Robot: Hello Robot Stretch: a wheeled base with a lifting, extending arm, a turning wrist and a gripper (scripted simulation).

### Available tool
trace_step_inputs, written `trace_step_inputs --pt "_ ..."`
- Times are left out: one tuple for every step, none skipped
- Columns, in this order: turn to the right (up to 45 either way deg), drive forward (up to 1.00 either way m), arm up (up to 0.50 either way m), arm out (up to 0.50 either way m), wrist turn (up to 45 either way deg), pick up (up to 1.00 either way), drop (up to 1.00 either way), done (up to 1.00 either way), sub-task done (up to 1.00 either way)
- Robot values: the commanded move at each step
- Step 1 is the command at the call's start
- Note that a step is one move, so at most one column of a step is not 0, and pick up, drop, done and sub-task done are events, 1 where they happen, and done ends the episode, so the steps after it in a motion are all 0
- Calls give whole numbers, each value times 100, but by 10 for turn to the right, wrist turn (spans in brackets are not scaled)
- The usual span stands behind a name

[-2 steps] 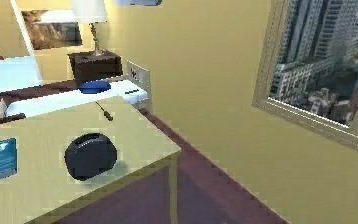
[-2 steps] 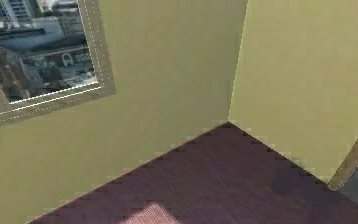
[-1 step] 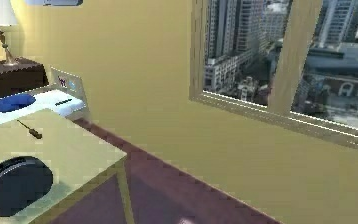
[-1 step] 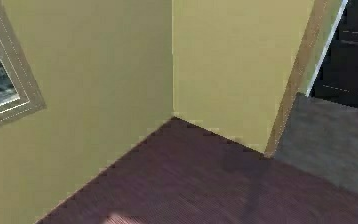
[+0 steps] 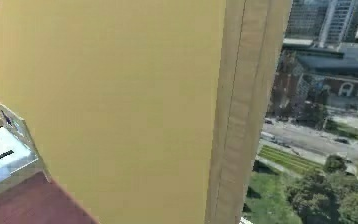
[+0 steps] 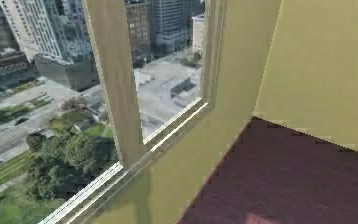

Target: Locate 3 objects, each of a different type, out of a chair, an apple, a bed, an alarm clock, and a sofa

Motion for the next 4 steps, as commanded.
trace_step_inputs --pt "-450 0 0 0 0 0 0 0 0" --pt "-60 0 0 0 0 0 0 0 0" --pt "0 100 0 0 0 0 0 0 0" --pt "-240 0 0 0 0 0 0 0 0"
